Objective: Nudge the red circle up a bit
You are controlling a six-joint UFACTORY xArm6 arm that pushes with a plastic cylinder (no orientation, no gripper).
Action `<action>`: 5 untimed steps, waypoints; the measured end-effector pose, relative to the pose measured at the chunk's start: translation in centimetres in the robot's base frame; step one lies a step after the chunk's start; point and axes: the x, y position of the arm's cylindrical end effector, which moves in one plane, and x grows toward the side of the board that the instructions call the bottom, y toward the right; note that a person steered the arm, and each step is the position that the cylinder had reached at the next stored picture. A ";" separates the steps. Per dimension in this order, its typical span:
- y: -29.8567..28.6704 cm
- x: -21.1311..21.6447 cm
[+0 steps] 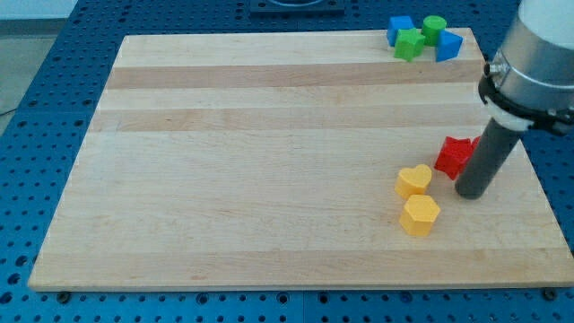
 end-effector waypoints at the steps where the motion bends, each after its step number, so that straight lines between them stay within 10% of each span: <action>1: -0.2 -3.9; 5: 2.6 -1.8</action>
